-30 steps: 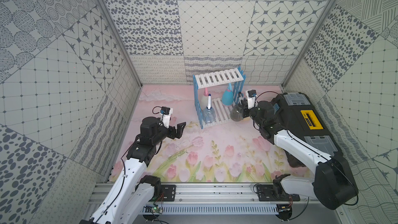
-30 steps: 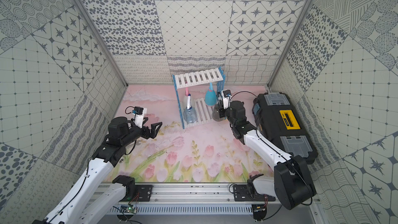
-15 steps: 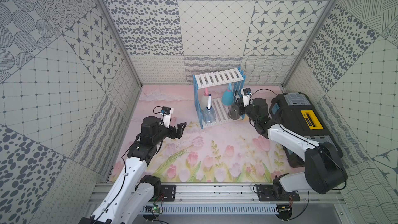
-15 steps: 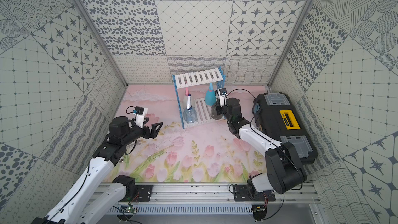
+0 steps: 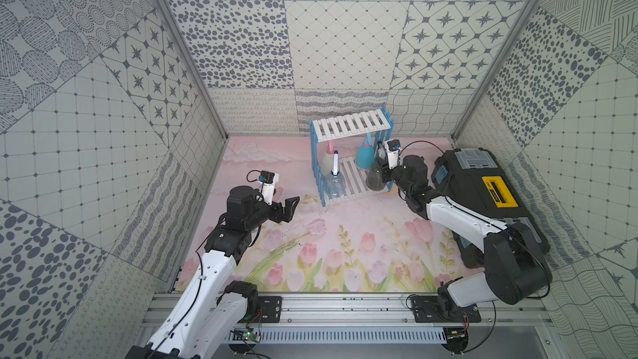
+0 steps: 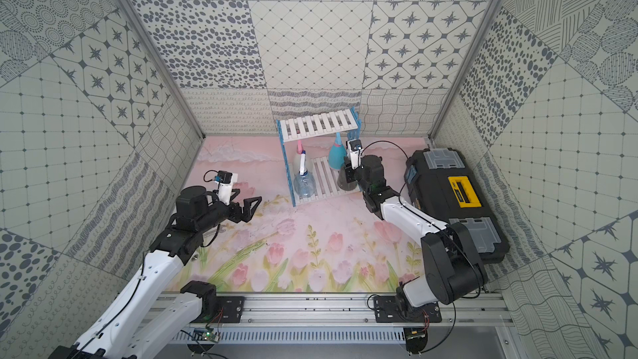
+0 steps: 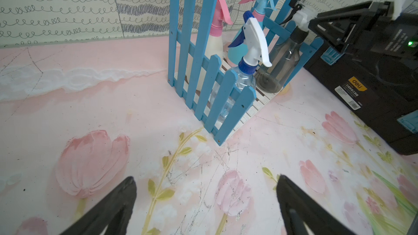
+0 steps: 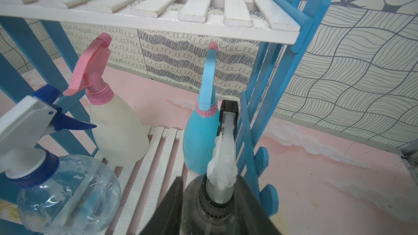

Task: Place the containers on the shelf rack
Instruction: 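Place the container on the shelf, then reset both arms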

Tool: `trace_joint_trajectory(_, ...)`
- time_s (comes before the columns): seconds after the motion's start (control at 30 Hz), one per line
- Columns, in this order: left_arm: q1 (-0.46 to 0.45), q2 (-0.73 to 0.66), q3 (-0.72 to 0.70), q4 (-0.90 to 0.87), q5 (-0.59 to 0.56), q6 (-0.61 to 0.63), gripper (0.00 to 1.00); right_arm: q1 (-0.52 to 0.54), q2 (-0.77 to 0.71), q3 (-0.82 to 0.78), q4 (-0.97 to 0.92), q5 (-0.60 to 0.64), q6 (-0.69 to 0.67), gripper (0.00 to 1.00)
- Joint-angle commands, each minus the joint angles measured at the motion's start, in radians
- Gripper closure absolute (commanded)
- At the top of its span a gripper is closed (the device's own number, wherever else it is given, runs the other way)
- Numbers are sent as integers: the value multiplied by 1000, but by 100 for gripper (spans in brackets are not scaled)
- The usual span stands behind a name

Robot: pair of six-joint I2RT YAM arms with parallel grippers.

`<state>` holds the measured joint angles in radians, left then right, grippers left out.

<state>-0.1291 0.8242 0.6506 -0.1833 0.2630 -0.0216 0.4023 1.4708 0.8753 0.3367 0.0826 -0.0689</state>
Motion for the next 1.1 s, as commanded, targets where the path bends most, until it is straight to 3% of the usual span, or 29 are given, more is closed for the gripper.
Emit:
trace_joint_trajectory(0.0,5,5,3,44,31,8,1,-2,2,37,8,5,-3,50)
trace_joint_trajectory(0.33,5,-2,3,40,30,8,1,-2,-110,23,-55,-3,15,4)
trace_joint_trajectory(0.5,5,-16,6,46,-24,-20,2,-2,-269,-11,-135,18,91,3)
trace_joint_trajectory(0.63,6,-20,5,116,-129,-124,1,-30,-423,-81,-197,23,183,3)
trace_joint_trajectory(0.73,5,30,-23,220,-217,-208,1,-140,-503,-172,-212,-54,311,3)
trace_joint_trajectory(0.83,11,149,-67,338,-381,-248,1,-275,-515,-261,-183,-168,411,3)
trace_joint_trajectory(0.93,12,267,-156,524,-559,-210,1,-370,-479,-326,-138,-241,441,3)
trace_joint_trajectory(1.07,12,431,-296,889,-644,-67,1,-387,-441,-412,-60,-181,360,3)
